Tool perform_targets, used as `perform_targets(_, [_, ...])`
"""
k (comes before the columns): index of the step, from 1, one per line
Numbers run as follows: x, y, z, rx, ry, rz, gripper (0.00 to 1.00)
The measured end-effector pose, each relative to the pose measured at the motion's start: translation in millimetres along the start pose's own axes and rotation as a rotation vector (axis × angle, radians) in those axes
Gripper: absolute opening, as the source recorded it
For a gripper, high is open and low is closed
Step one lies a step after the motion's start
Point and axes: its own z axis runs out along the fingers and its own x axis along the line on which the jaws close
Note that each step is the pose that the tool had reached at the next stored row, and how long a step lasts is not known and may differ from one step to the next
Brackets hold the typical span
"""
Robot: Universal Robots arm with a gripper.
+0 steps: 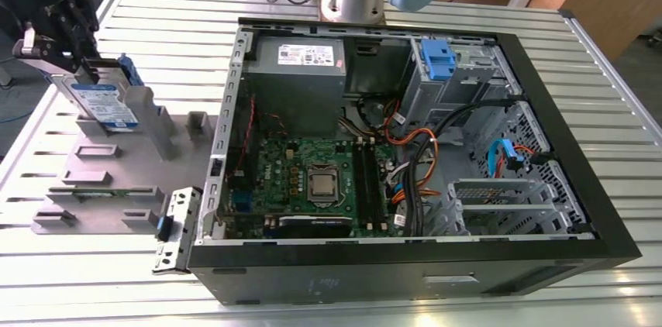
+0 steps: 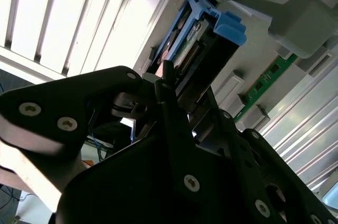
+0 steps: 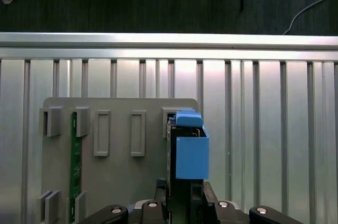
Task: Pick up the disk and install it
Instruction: 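Pick up the disk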
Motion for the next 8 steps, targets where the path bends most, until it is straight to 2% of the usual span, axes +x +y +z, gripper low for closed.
perform_targets(8, [0.3, 0.0, 0.0, -0.0001, 0.0001, 0.000, 0.35])
